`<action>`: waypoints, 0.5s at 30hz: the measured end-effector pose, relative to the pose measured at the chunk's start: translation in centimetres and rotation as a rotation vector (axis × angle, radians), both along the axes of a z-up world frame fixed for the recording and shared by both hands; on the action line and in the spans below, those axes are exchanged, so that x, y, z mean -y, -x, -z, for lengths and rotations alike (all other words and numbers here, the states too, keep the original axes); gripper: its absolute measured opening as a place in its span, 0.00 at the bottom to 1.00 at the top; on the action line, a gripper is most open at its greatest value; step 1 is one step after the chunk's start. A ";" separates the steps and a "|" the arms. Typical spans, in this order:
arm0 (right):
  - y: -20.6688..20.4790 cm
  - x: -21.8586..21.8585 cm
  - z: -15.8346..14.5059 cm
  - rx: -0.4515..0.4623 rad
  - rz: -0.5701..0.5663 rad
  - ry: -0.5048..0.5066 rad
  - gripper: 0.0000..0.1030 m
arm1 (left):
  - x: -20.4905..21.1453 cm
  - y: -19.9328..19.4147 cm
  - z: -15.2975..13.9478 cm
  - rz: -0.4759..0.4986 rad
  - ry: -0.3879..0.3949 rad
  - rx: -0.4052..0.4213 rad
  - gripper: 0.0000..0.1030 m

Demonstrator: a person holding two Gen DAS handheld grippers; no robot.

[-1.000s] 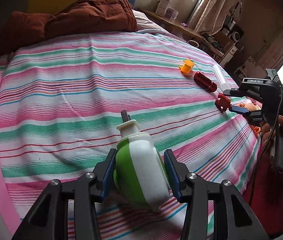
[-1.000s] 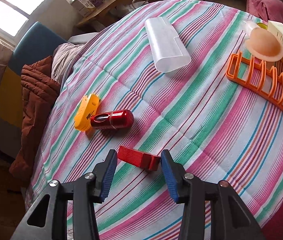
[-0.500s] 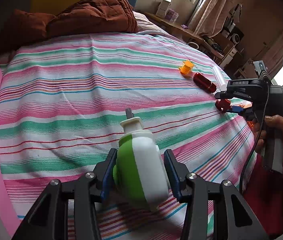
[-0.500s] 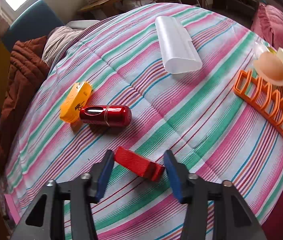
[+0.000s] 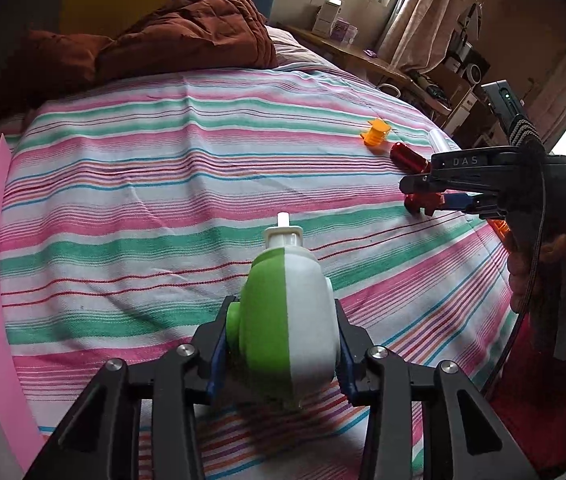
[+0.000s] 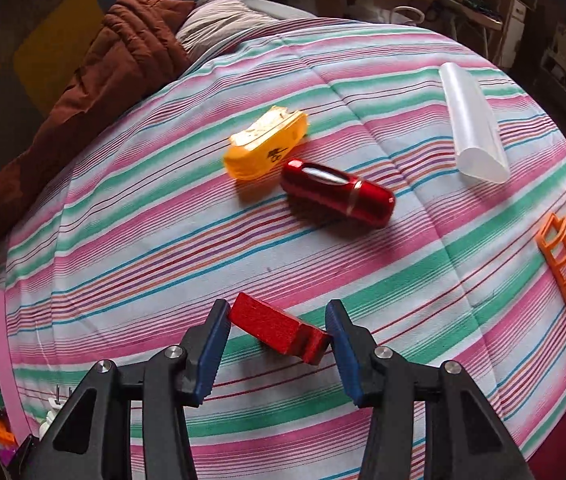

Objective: Organize rigid objects
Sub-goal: 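Grasp the red rectangular block with the right tool while the left tool holds the bottle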

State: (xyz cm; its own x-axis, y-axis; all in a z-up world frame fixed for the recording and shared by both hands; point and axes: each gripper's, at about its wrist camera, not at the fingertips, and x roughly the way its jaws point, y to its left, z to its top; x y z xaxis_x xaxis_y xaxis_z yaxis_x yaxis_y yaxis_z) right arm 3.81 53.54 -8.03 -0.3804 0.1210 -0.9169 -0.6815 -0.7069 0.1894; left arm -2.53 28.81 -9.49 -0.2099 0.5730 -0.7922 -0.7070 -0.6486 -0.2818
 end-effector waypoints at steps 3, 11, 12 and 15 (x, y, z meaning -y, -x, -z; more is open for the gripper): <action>0.6 0.5 0.2 -0.005 -0.042 -0.002 0.48 | 0.0 0.0 0.0 -0.002 -0.002 0.001 0.42; 0.6 1.2 0.2 0.026 -0.072 -0.030 0.48 | 0.4 -0.3 -0.1 -0.007 -0.006 -0.002 0.42; 0.7 1.3 0.2 0.031 -0.076 -0.035 0.41 | 0.4 -0.3 -0.1 -0.008 -0.006 -0.003 0.42; 0.9 1.3 0.5 0.075 -0.081 -0.071 0.33 | 0.5 -0.5 -0.2 -0.011 -0.005 -0.006 0.42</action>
State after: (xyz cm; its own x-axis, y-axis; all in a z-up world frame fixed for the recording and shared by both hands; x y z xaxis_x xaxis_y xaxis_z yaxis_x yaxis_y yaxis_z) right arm 2.88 52.22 -8.53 -0.3218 0.1580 -0.9335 -0.6322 -0.7698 0.0877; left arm -2.03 28.34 -9.33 -0.2207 0.5742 -0.7884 -0.7014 -0.6551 -0.2808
